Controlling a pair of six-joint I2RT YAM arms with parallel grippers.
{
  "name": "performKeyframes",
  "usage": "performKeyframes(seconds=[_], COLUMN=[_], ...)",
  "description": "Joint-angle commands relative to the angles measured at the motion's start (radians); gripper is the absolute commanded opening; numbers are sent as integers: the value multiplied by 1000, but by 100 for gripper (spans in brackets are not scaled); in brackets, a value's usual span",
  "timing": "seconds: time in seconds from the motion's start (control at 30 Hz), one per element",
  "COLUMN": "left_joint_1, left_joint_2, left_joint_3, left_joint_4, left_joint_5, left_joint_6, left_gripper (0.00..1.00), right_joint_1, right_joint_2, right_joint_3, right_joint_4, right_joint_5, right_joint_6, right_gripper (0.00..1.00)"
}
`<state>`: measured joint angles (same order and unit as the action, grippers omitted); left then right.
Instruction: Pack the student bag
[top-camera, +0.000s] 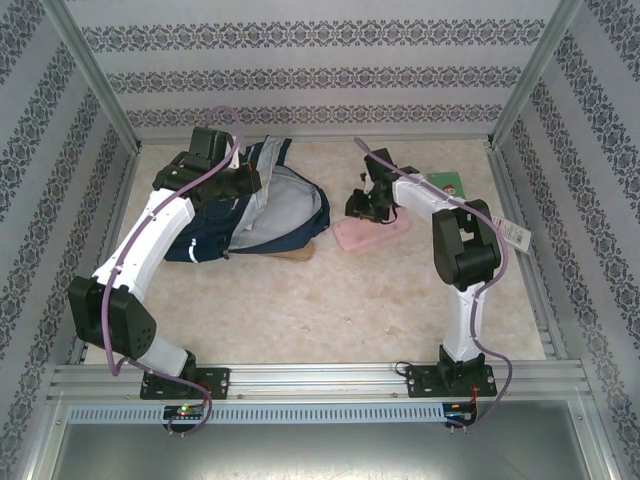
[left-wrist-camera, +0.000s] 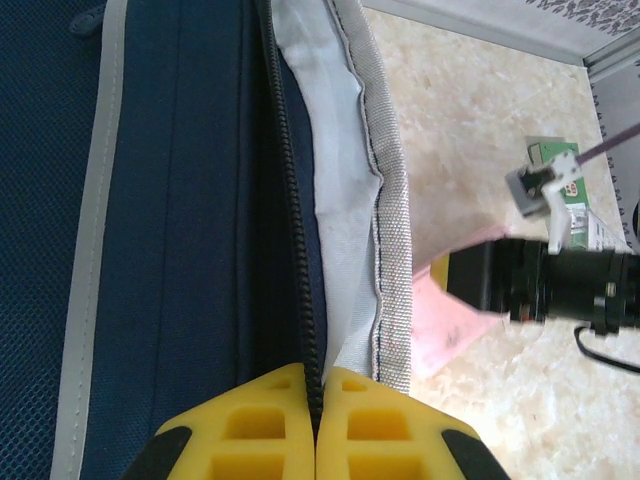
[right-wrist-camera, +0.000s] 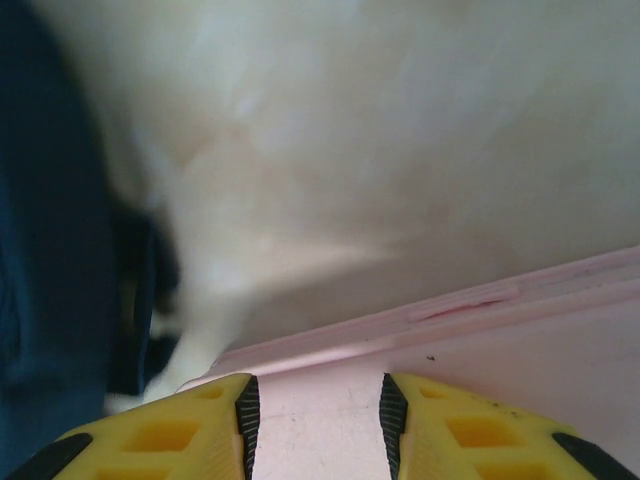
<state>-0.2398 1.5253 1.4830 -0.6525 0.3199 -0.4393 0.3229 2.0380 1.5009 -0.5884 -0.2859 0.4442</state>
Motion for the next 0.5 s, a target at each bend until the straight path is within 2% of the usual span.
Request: performKeyframes(seconds=[0.0,0.07,0.17,0.23,0.37,0.47], left_joint_1=[16,18,18,19,21,21], left_joint_2=[-7,-8,-14,-13,-10,-9], left_joint_3=[9,5,-6,-12,-19,-25], left_joint_4=[75,77,87,98,113,129], left_joint_5=[25,27,28,36,52,63], left_joint_6=[-18,-16,-19,-22,-27,-34], left_gripper=[0,0,0,0,0,0], right_joint_1=[36,44,42,42,45,49], right_joint_2=[-76,-149,-271,-340,-425,-459], right_joint_3=[-78,-115,-186,-237,-335,-426], right_joint_4=[-121,-126,-100,-84,-60,5], right_joint_5=[40,91,148,179,203,192], right_joint_6=[-93,-76,20,111,290,415], right_gripper=[42,46,63,71,77,87])
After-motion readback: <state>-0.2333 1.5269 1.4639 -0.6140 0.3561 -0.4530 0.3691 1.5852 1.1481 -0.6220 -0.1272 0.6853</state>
